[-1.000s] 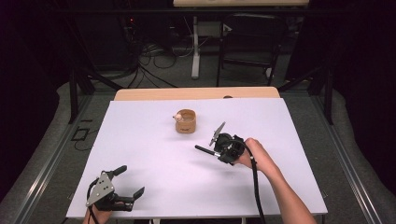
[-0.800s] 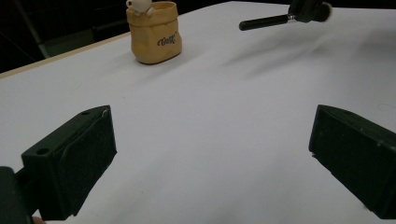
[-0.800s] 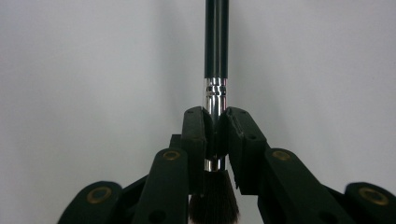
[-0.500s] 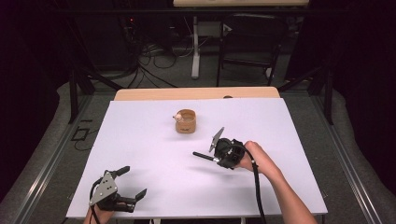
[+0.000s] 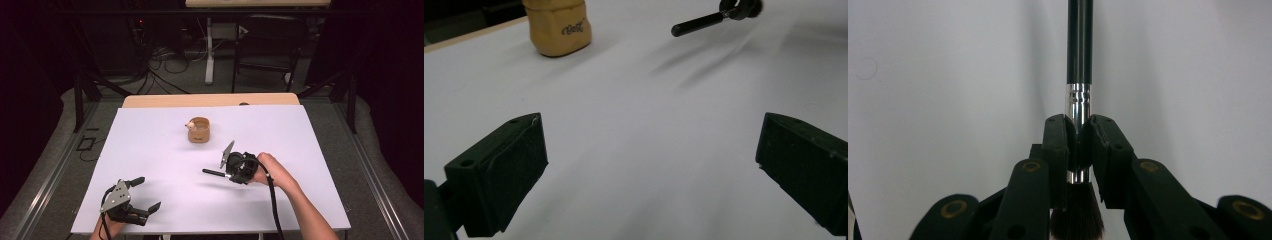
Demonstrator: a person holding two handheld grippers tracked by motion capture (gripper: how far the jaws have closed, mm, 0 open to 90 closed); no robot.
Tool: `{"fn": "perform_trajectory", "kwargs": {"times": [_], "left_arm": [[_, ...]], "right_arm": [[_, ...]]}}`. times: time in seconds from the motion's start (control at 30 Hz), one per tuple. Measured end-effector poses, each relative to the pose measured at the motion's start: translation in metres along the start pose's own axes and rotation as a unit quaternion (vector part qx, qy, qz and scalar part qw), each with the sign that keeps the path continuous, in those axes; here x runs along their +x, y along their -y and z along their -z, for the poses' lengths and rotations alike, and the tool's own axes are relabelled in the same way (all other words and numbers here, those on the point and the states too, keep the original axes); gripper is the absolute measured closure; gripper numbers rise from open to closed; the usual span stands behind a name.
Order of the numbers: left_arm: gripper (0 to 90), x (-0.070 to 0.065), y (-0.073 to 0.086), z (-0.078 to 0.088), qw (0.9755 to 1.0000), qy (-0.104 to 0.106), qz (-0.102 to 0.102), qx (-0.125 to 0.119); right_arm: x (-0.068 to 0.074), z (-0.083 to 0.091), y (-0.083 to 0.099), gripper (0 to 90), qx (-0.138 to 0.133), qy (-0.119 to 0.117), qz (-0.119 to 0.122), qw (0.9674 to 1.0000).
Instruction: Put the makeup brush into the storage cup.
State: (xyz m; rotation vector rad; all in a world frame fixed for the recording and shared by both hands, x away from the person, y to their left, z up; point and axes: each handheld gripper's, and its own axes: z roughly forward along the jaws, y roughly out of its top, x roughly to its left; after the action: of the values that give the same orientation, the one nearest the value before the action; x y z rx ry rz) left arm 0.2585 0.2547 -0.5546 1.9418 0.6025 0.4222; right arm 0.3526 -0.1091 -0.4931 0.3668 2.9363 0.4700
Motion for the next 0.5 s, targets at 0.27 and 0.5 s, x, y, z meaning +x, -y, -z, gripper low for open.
{"fn": "perform_trajectory", "kwargs": {"times": [0.27, 0.5], "left_arm": [[0.2, 0.003, -0.019, -0.013, 0.9984, 0.017, -0.024, 0.049], [0.2, 0.003, -0.041, -0.028, 0.9929, 0.047, -0.061, 0.091]], "right_arm": [[0.004, -0.003, -0.004, 77.7, 0.001, -0.005, 0.020, 0.9998], [0.008, -0.003, -0.006, 77.7, 0.004, -0.009, 0.037, 0.9993]]}}
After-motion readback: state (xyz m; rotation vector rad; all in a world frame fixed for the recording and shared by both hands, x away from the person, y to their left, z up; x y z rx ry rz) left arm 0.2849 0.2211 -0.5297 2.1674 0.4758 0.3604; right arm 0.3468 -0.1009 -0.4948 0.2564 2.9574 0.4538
